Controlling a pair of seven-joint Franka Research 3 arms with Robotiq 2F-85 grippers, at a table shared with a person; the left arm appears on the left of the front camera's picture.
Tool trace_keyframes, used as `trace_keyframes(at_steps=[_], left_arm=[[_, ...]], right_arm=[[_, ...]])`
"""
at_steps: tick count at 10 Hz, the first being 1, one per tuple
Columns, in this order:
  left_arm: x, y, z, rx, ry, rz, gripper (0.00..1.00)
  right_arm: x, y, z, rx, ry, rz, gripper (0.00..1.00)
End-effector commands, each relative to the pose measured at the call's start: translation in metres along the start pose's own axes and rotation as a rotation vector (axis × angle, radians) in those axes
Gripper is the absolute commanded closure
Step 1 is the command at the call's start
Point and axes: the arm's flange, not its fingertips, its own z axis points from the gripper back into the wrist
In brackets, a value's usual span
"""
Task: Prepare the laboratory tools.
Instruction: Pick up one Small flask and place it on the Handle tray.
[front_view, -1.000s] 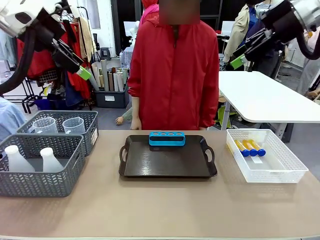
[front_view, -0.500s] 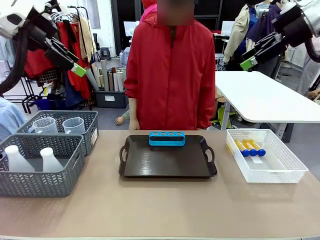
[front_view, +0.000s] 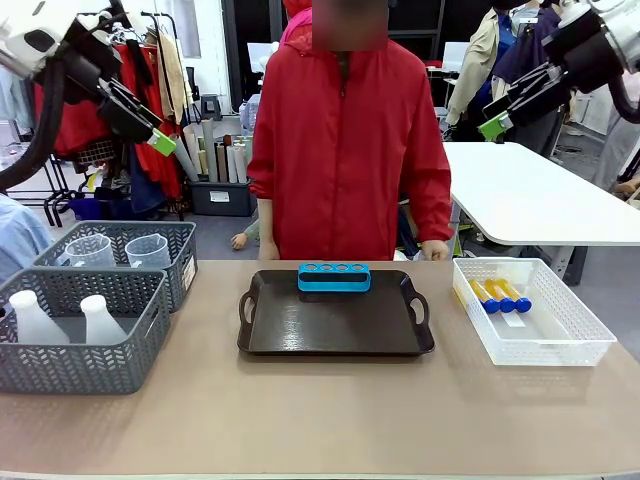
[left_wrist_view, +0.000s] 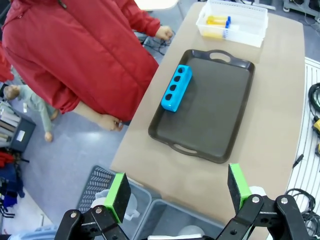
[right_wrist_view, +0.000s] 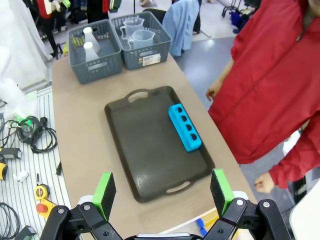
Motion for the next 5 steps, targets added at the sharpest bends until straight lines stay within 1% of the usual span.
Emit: trace_keyframes(at_steps=[1,5], left_arm=[[-0.001,-0.0007,0.0038,0.005,-0.013,0.0,0.0],[-0.001,-0.0007,0.0038,0.005,-0.013,0.0,0.0]], right_arm=[[-0.0013,0.0,0.0002,0.007,0.0,-0.007,0.0],[-0.0013,0.0,0.0002,0.007,0.0,-0.007,0.0]])
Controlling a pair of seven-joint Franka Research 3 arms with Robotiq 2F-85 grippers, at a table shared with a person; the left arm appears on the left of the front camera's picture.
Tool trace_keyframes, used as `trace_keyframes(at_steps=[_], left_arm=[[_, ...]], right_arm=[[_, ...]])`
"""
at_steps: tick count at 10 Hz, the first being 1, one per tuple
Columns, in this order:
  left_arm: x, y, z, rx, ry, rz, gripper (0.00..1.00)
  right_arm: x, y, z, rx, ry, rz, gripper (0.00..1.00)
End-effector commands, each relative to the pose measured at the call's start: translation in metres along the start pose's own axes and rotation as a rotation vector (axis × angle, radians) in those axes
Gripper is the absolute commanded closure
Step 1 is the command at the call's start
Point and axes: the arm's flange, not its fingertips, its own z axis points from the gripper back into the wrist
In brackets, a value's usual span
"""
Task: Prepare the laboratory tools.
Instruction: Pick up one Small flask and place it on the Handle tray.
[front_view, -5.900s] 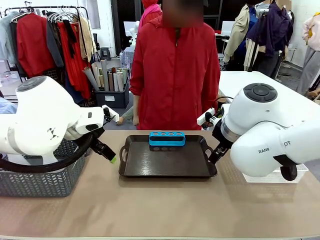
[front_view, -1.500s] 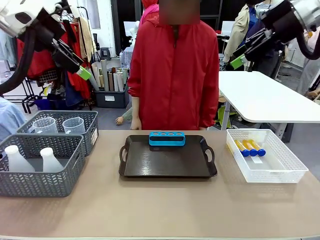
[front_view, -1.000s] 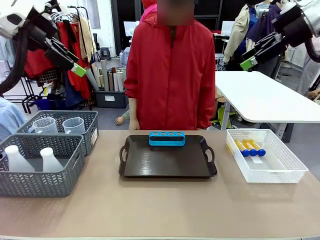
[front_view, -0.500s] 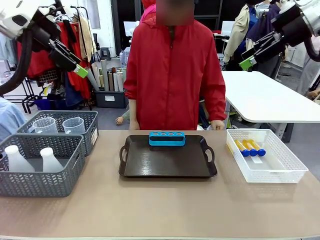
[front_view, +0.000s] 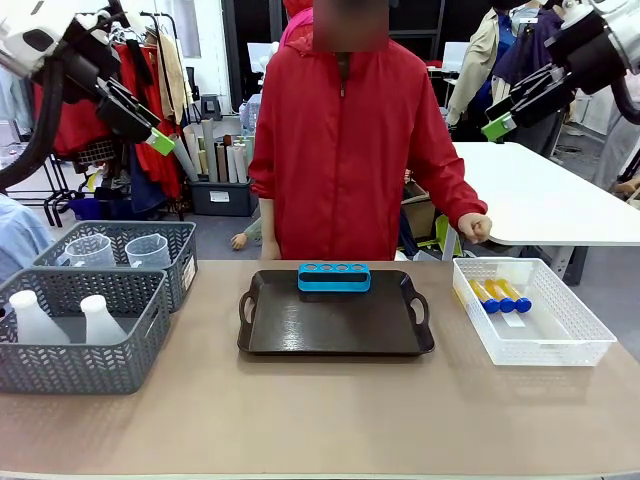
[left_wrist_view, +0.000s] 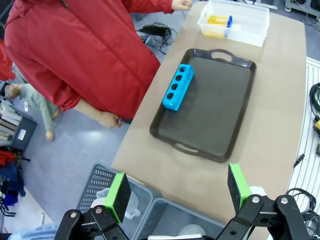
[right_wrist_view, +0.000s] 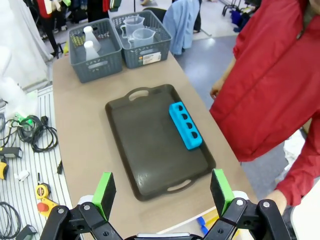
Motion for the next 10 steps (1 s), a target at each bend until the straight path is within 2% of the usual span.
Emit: trace_keyframes(at_steps=[1,3,7,8,10], left_arm=[[-0.001,-0.001,0.002,-0.001,-0.015,-0.001,0.0],[0.0,0.0,0.0,0.0,0.0,0.0,0.0],[-0.013,-0.01,0.001,0.05,0.323,0.066,0.0],[-0.018,-0.01,0.001,0.076,0.44,0.114,0.0],[-0.035,-0.013,-0.012,0.159,0.581,0.194,0.0]], right_arm=[[0.001,0.001,-0.001,0.004,-0.005,-0.002,0.0],[0.001,0.001,-0.001,0.004,-0.005,-0.002,0.0],[0.001,0.001,-0.001,0.004,-0.005,-0.002,0.0],[0.001,0.001,-0.001,0.004,-0.005,-0.002,0.0],[0.001,0.001,-0.001,0.004,-0.005,-0.002,0.0]])
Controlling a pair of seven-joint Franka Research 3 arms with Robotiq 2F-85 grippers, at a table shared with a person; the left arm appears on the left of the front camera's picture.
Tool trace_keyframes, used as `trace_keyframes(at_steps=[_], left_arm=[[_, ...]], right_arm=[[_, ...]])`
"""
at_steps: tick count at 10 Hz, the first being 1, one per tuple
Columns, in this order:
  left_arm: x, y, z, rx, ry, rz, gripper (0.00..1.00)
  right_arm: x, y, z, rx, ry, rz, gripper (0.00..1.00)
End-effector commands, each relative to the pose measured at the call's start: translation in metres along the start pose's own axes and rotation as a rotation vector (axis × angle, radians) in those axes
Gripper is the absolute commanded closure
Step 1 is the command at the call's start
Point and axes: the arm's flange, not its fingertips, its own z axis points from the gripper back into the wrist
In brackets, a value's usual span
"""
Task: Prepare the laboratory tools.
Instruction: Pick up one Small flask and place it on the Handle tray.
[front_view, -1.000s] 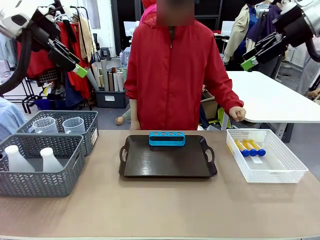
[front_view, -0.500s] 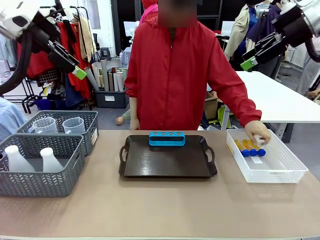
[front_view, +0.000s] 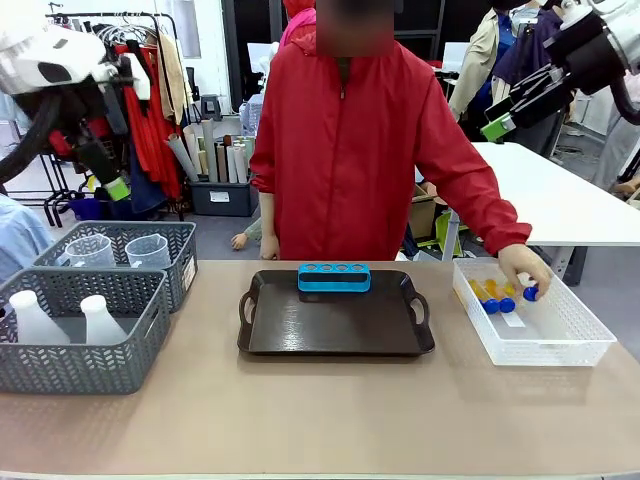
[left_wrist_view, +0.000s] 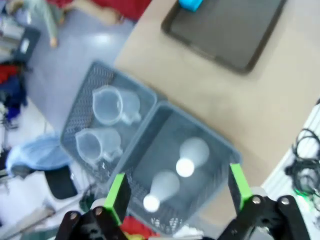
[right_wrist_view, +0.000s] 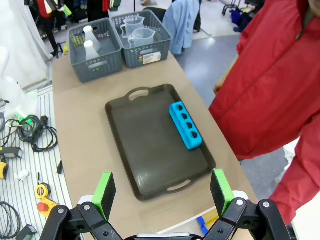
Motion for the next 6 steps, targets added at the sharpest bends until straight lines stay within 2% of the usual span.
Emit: trace_keyframes(at_steps=[1,3,4,5,6], left_arm=[[-0.0043,-0.0103,-0.0048,0.046,0.125,0.095,0.0],[-0.0072,-0.0134,-0.0046,0.039,0.133,0.165,0.0],[-0.0035,-0.0092,-0.0072,-0.069,0.062,0.128,0.0],[-0.0063,-0.0073,-0.0096,0.048,0.135,0.131,0.0],[-0.0063,-0.0073,-0.0096,0.048,0.135,0.131,0.0]], right_arm=[[0.0007,0.0003,-0.0009,0.004,-0.007,-0.002,0.0],[0.0007,0.0003,-0.0009,0.004,-0.007,-0.002,0.0],[0.0007,0.0003,-0.0009,0.004,-0.007,-0.002,0.0],[0.0007,0.0003,-0.0009,0.004,-0.007,-0.002,0.0],[0.0007,0.0003,-0.0009,0.004,-0.007,-0.002,0.0]])
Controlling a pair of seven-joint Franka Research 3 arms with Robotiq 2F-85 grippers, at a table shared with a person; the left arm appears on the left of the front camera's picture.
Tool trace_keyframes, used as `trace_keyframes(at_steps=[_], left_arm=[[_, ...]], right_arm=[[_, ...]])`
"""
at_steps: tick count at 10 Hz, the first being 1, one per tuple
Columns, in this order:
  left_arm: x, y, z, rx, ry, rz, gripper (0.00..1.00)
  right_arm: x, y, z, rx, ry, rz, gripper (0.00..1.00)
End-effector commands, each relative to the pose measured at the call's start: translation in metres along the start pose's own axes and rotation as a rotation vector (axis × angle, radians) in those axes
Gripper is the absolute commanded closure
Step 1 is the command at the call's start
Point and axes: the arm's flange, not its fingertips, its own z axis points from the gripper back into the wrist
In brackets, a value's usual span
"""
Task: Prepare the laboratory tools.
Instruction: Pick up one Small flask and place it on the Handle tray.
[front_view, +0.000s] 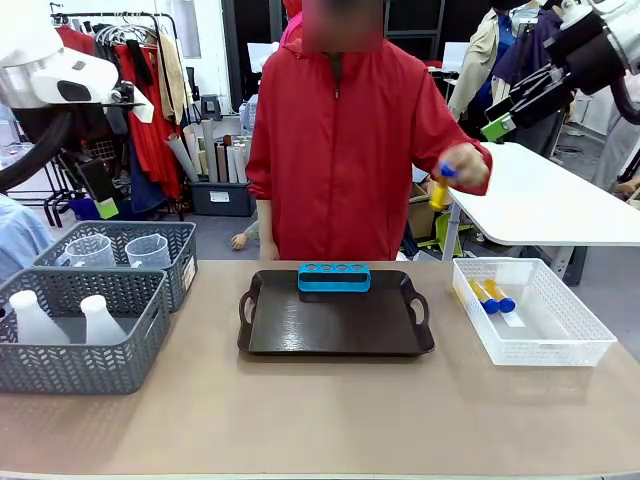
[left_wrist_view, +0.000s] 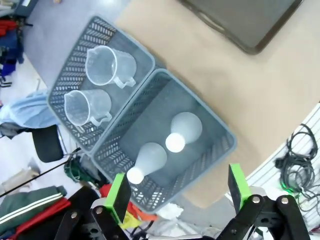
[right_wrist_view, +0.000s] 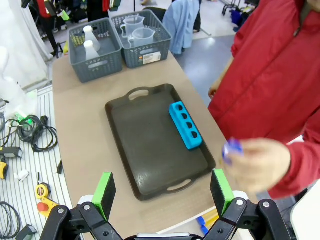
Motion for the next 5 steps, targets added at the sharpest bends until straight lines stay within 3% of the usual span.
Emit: trace_keyframes(at_steps=[1,3,5], left_arm=[[-0.002,0.003,0.001,0.031,0.009,0.0,0.0],[0.0,0.001,0.0,0.008,0.004,-0.003,0.0],[-0.008,0.002,-0.029,-0.017,0.11,0.13,0.0]], right_arm=[[0.001,0.0,-0.001,0.005,-0.007,-0.002,0.0],[0.001,0.0,-0.001,0.005,-0.007,-0.002,0.0],[0.001,0.0,-0.001,0.005,-0.007,-0.002,0.0]])
